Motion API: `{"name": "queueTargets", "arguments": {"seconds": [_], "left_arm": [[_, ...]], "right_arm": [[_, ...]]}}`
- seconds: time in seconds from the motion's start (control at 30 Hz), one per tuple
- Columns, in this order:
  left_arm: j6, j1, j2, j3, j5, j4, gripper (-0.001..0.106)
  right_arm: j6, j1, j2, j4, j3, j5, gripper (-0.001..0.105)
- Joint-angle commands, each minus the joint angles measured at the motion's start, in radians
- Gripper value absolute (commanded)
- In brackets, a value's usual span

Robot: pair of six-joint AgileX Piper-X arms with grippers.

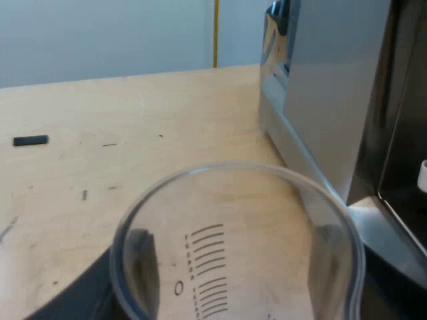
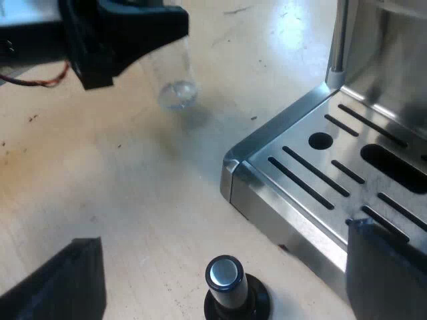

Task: Pour the beans into the coffee machine

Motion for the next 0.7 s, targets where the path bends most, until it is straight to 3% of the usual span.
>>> {"name": "queueTargets", "arguments": {"seconds": [0.03,0.23,0.37,0.5,0.7], "left_arm": [[-0.011,0.0,0.056,-0.006,0.032,-0.095,0.029],[-0.009,0.0,0.19,-0.014,0.05,-0.246,0.029],[-0.009,0.0,0.26,-0.039,0.053,-0.268,0.029],[-0.009,0.0,0.295,-0.076,0.097,-0.267,0.03],[-0.009,0.0,0.297,-0.089,0.102,-0.251,0.054]], "right_arm": [[-0.011,0.0,-0.001,-0.01,-0.004,-0.017,0.079],[-0.011,0.0,-0.001,-0.01,-0.004,-0.017,0.079],[-0.011,0.0,-0.001,-0.01,-0.004,-0.017,0.079],[-0.011,0.0,-0.001,-0.01,-0.004,-0.017,0.079],[-0.011,0.0,-0.001,-0.01,-0.004,-0.017,0.079]]}}
